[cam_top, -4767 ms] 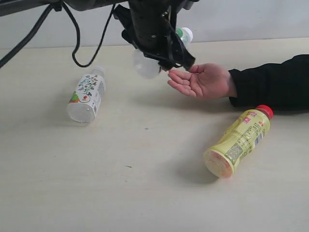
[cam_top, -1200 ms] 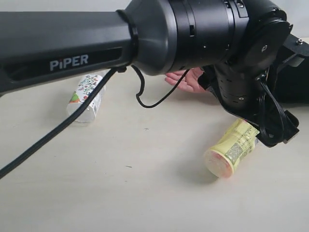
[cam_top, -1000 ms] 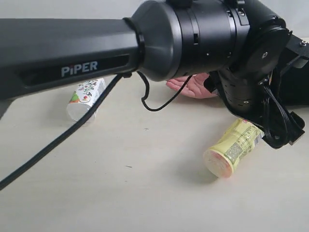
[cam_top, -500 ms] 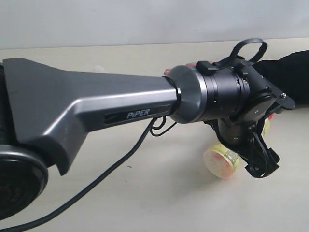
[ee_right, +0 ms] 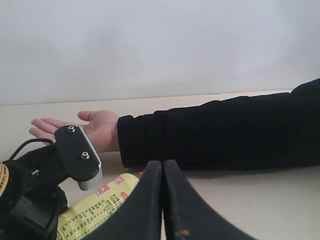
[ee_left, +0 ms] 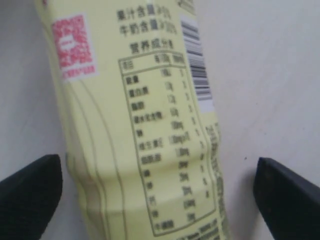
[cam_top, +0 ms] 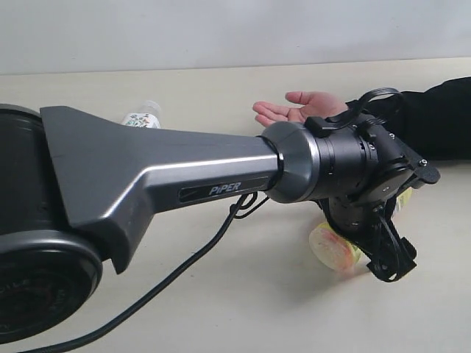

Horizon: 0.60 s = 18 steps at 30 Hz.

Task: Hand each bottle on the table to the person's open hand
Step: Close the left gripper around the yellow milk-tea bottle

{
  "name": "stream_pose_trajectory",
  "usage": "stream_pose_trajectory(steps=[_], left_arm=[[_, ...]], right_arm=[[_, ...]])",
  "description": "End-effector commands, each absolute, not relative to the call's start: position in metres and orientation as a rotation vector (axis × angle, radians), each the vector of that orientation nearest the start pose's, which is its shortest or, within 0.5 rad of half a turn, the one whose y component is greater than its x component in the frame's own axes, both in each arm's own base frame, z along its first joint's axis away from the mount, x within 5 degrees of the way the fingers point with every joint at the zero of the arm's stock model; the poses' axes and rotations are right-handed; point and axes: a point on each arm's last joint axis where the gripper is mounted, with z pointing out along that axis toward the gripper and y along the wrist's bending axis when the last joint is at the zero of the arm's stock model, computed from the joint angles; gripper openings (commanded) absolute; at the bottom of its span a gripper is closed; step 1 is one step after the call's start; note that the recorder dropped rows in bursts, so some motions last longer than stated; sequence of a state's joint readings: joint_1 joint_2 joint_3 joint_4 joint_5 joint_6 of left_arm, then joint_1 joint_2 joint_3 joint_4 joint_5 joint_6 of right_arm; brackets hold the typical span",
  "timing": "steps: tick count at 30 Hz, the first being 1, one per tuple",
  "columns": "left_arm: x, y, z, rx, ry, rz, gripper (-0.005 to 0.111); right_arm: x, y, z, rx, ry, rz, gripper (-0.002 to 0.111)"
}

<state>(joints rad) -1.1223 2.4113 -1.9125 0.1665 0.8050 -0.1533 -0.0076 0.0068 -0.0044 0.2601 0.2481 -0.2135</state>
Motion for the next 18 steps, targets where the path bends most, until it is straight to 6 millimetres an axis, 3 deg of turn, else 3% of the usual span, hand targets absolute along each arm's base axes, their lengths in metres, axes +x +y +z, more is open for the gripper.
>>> stream_pose_trajectory(steps=[1, 4, 7, 10, 16, 18], left_arm=[[0.227, -0.451, 0.114, 1.414, 2.404, -0.115, 0.105], [0.227, -0.451, 0.114, 1.415, 2.406, -0.113, 0.104], [0.227, -0.450, 0.114, 1.417, 2.412, -0.105, 0.093], [0.227, -0.449, 0.117, 1.417, 2.415, -0.101, 0.067], [0.225, -0.445, 0.128, 1.419, 2.435, -0.078, 0.001], [0.225, -0.444, 0.135, 1.416, 2.432, -0.077, 0.001]], right_arm=[[0.055, 0.005, 0.192, -0.008, 1.721, 0.079, 0.000], [0.055, 0.005, 0.192, -0.008, 1.721, 0.079, 0.000], [0.055, 0.005, 0.192, -0.008, 1.721, 0.079, 0.000], [0.055, 0.005, 0.192, -0.008, 1.721, 0.079, 0.000], [0.055, 0.005, 0.192, -0.008, 1.721, 0.079, 0.000], [0.055, 0.005, 0.192, -0.008, 1.721, 0.079, 0.000]])
